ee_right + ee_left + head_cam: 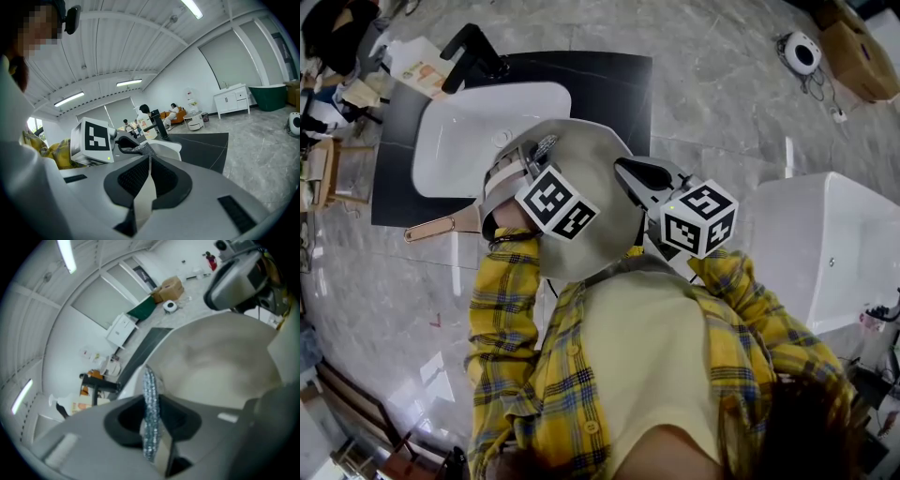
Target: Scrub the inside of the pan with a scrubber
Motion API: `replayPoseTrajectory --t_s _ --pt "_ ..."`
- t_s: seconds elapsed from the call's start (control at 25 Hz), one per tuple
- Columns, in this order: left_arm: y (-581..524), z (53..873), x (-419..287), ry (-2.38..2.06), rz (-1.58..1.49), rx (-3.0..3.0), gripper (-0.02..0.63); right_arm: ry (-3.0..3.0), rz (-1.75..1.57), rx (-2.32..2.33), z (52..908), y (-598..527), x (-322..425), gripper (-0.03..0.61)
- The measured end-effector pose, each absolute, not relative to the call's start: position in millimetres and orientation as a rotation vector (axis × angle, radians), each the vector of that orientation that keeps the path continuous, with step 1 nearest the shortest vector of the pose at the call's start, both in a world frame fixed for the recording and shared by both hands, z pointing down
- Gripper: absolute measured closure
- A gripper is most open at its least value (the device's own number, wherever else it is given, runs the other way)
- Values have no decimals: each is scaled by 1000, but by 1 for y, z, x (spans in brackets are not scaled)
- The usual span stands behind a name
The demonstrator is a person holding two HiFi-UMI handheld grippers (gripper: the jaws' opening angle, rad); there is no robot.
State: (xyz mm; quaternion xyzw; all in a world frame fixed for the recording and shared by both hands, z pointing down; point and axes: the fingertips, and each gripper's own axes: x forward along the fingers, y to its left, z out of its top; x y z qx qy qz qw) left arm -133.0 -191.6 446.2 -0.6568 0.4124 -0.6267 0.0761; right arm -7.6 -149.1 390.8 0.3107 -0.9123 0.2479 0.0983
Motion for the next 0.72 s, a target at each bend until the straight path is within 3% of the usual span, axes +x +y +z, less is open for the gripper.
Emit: replayPoseTrajectory --t_s 0.72 --pt "-183 396 -148 1492 -1513 -2137 522 -2704 725 928 390 -150 -5 561"
